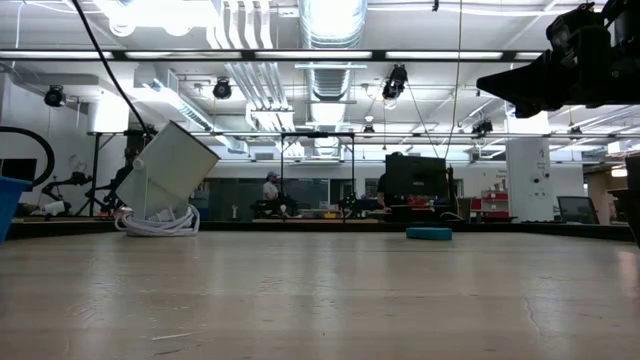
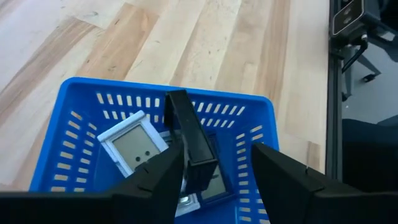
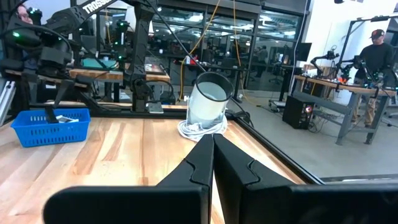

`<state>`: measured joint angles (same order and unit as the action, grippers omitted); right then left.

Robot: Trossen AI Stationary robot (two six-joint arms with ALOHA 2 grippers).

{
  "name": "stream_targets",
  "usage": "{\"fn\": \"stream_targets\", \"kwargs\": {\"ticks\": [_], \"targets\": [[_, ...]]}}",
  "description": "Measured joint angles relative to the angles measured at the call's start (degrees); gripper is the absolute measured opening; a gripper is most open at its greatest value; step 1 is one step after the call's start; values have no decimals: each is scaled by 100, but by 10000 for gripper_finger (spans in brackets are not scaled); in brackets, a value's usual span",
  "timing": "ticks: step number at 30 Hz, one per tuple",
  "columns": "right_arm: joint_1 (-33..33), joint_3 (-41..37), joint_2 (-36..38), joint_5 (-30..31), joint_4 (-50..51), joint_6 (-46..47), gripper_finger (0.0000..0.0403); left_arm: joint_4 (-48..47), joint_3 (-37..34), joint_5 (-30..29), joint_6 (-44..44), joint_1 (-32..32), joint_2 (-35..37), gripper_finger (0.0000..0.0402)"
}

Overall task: Pick & Place Office items
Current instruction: Put the black digital clock into the blue bin, then put the light blue digital clock into the blue bin

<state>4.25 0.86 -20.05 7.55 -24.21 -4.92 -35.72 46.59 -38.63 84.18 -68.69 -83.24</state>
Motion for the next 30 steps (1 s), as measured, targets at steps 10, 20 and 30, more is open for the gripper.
{"fn": "stream_targets", "kwargs": {"ticks": [10,20,30], "targets": [[2,0,-1,1,0,-1,8,529,0,280,-199,109,0,193],[2,0,0,2,0,-1,8,285,199,-235,-617,276,2,193],[2,0,0,2,0,0,8,-746,1114,-1061,-1553,1106,4,193]]}}
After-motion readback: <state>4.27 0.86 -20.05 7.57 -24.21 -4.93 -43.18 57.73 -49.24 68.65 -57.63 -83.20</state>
